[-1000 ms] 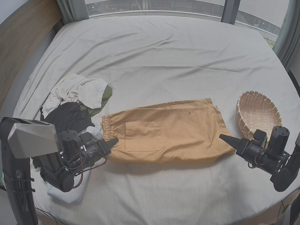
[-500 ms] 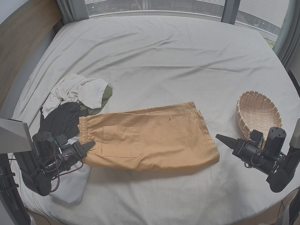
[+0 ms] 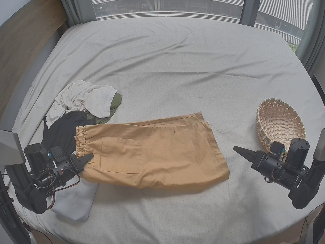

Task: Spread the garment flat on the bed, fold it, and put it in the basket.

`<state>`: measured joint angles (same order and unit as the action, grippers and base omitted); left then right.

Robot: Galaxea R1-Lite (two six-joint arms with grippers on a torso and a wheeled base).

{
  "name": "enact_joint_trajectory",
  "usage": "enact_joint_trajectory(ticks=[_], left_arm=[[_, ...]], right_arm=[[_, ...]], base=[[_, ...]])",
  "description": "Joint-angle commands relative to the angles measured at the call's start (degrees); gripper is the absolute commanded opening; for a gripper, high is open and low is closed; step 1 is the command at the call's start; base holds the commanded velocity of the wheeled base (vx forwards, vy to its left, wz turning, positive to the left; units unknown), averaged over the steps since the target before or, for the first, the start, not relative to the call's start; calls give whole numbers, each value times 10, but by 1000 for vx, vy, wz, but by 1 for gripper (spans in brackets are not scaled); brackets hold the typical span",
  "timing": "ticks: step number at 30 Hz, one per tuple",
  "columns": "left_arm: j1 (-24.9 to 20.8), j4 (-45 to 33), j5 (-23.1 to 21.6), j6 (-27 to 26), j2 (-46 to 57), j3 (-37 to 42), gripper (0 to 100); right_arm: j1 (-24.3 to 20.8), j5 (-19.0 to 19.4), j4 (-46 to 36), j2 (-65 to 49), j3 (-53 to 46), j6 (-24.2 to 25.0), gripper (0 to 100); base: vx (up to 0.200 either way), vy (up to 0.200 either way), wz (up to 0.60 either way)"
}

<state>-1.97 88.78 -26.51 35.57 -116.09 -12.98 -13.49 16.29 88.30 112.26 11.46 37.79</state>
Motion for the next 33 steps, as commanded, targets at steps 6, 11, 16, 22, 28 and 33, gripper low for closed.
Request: enact_joint_trajectory(ticks=[6,11,16,22,28,33], left_arm=[[-108,-1,-10,3,49,-47,0],[-158,-1,-8,3,49,-81,0],[-196,-1,-7,10,39,-113,0],[-240,-2,-6,14,5,-180,0],[-281,-2,-5,14,-48,-232,0],[-311,-12,15,14,-94,-293,0]], right_arm=[[-9,1,0,1,-2,3,100],[-10,1,0,1,-2,10,100],[-10,0,0,-2,-8,12,100],[-9,0,0,-13,-17,12,100],[-8,0,0,-14,-17,12,100],[-10,0,0,-13,-17,13,100]], base=[[0,0,0],[0,0,0],[0,0,0],[0,0,0],[0,0,0],[0,0,0]])
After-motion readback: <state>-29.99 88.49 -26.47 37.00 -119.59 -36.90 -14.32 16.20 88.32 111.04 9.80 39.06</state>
